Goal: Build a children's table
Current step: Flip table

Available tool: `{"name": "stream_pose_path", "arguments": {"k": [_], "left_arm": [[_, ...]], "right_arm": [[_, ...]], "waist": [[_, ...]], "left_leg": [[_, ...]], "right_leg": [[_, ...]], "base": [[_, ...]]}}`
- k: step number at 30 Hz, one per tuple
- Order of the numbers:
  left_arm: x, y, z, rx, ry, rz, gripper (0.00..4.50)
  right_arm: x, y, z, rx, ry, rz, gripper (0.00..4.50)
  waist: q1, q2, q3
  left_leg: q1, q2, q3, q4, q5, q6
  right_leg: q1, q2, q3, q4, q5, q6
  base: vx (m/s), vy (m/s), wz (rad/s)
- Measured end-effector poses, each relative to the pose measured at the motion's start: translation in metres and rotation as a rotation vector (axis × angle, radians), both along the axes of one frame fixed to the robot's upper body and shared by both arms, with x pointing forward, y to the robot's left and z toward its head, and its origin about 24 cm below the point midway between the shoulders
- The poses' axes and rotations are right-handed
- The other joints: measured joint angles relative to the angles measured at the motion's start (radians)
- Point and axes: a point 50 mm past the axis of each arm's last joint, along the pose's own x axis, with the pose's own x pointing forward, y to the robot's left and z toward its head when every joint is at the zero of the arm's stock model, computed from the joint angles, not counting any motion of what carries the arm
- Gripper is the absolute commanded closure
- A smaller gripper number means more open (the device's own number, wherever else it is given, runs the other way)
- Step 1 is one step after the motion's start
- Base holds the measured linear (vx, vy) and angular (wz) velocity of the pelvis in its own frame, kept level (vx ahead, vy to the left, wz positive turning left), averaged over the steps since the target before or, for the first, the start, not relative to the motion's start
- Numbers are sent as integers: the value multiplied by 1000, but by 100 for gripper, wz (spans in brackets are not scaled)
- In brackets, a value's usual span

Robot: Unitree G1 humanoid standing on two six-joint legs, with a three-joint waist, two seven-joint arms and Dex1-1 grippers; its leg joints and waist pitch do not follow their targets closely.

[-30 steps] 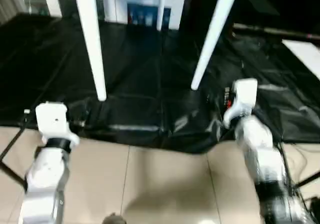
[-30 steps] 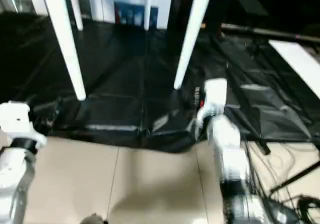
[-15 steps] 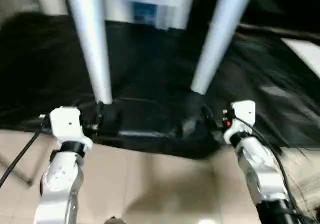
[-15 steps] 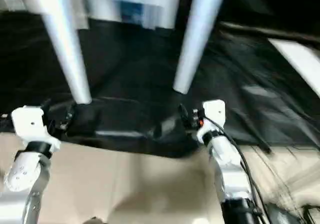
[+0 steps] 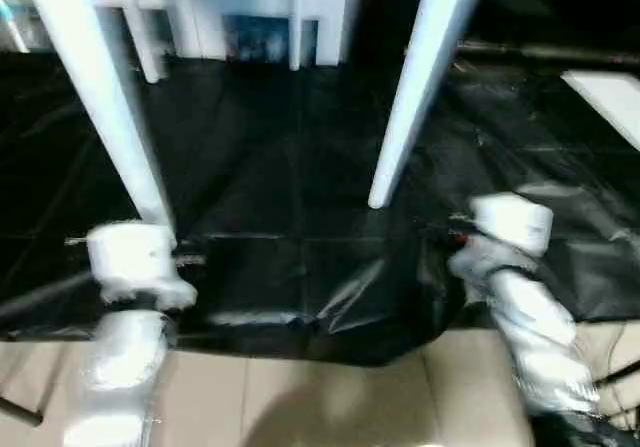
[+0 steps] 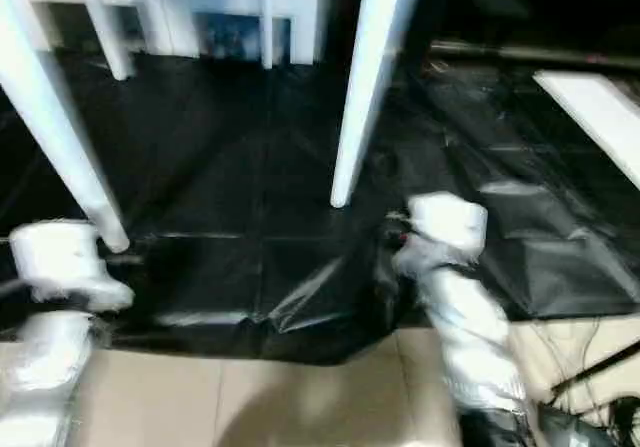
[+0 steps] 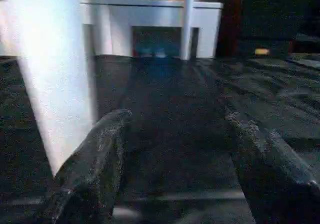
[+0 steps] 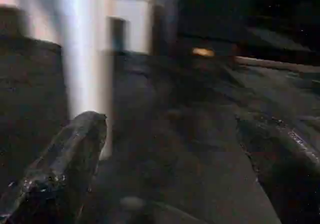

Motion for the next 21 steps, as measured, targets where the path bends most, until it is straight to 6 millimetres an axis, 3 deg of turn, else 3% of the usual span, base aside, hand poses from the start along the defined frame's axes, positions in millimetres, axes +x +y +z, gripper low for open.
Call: {"name": "stream_pose_path", "arguments": {"k": [2,4,6,9,10,16,19,21], "left_arm": [[-2,6,-1,15,6,17,116],[-4,8,-3,16,18,25,116],[-4,9,-3,16,15,31,116],[-5,13,-3,18,14,44,116],[-5,14,-2,18,14,48,116],[-5,15,-2,28,14,42,116],[-4,16,-1,28,14,30,116],[-5,17,-1,33,20,28,116]], "right_arm": [[3,5,4,18,-17,4,0],[5,11,5,20,-23,23,0],[9,14,9,21,-33,34,0],[15,17,10,36,-32,56,0],[17,17,10,46,-27,66,0],[50,22,17,62,25,113,0],[75,25,25,67,60,108,0],[87,29,32,70,65,116,0]], "waist": [[-2,8,3],[6,14,8],[17,22,16],[28,23,20],[30,22,21],[28,26,24],[22,27,25],[23,27,24]], "left_leg": [[5,37,-4,-22,6,-99],[9,46,-2,-24,13,-110],[12,57,20,-25,17,-113],[11,66,49,-24,23,-106],[10,67,52,-24,24,-105],[7,65,56,-24,33,-99],[-1,66,56,-24,33,-100],[-11,67,55,-26,41,-99]], "right_leg": [[7,20,-26,-25,19,-10],[17,21,-35,-43,33,-11],[27,14,-40,-58,42,-21],[28,5,-38,-58,47,-23],[28,3,-38,-58,49,-20],[24,-4,-41,-58,57,-14],[18,-4,-43,-57,66,-15],[7,-2,-45,-56,71,-21]], "base": [[-109,-47,-7],[-37,-9,5],[-98,28,11],[-106,28,11],[-99,19,12],[-50,9,0],[0,0,0],[0,0,0]]}}
